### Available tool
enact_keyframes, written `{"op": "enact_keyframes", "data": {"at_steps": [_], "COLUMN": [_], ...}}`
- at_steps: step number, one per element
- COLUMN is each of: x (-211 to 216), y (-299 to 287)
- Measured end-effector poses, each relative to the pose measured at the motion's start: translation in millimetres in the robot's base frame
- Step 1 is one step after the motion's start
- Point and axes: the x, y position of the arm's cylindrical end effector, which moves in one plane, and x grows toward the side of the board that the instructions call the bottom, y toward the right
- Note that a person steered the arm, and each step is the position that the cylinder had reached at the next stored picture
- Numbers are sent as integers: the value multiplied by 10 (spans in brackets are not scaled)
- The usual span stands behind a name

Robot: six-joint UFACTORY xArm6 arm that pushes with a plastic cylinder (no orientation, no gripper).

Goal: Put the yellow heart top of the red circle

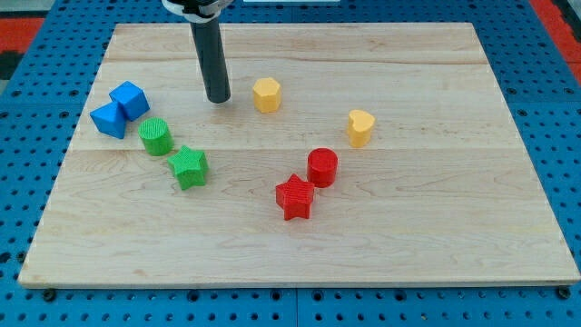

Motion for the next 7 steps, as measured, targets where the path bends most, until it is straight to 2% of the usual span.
{"op": "enact_keyframes", "data": {"at_steps": [1, 2, 3, 5, 6, 7], "x": [175, 347, 347, 140, 253, 249], "y": [30, 303, 731, 715, 1128, 1890]}}
